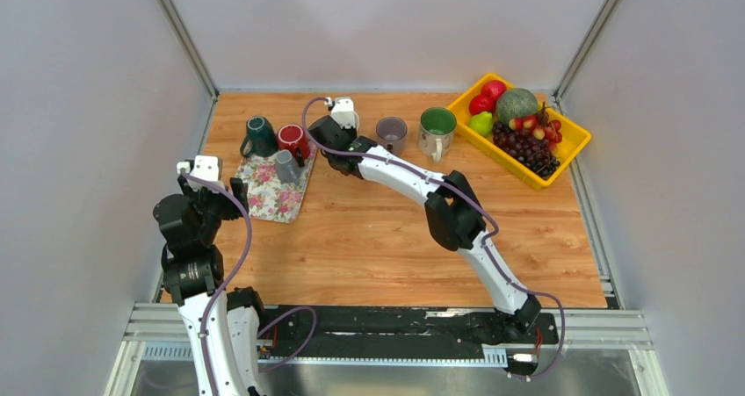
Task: Turn the mug right side up
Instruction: Place the cup at the center of the board.
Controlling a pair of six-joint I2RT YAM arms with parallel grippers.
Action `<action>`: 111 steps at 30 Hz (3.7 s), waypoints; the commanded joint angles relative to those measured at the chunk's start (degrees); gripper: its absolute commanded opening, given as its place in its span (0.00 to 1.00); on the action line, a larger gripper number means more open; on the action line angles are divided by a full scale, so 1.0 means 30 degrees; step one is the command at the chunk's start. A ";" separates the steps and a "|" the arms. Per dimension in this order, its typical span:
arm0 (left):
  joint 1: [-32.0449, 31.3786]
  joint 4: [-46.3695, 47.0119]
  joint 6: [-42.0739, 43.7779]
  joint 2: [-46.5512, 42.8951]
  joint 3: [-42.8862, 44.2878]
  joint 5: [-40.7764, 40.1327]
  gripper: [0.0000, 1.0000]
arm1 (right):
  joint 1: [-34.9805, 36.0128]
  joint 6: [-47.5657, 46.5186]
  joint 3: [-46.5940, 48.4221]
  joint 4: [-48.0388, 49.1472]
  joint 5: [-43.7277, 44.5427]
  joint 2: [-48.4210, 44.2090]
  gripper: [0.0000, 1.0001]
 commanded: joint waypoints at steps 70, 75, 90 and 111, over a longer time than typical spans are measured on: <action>0.0375 0.0835 -0.0339 -0.0347 -0.0235 0.0080 0.76 | -0.0199 0.1667 0.1971 0.0208 0.0192 0.0819 0.17; 0.0362 0.0845 -0.0358 -0.0350 -0.0264 0.0092 0.76 | -0.0200 0.1705 0.1982 0.0186 0.0152 0.0896 0.18; 0.0369 0.0849 -0.0344 -0.0331 -0.0220 0.0108 0.76 | -0.0198 0.1726 0.2016 0.0167 0.0177 0.0902 0.26; 0.0425 0.0809 -0.0394 -0.0404 -0.0195 0.0038 0.76 | -0.0198 0.1641 0.2257 0.0186 0.0192 0.0969 0.27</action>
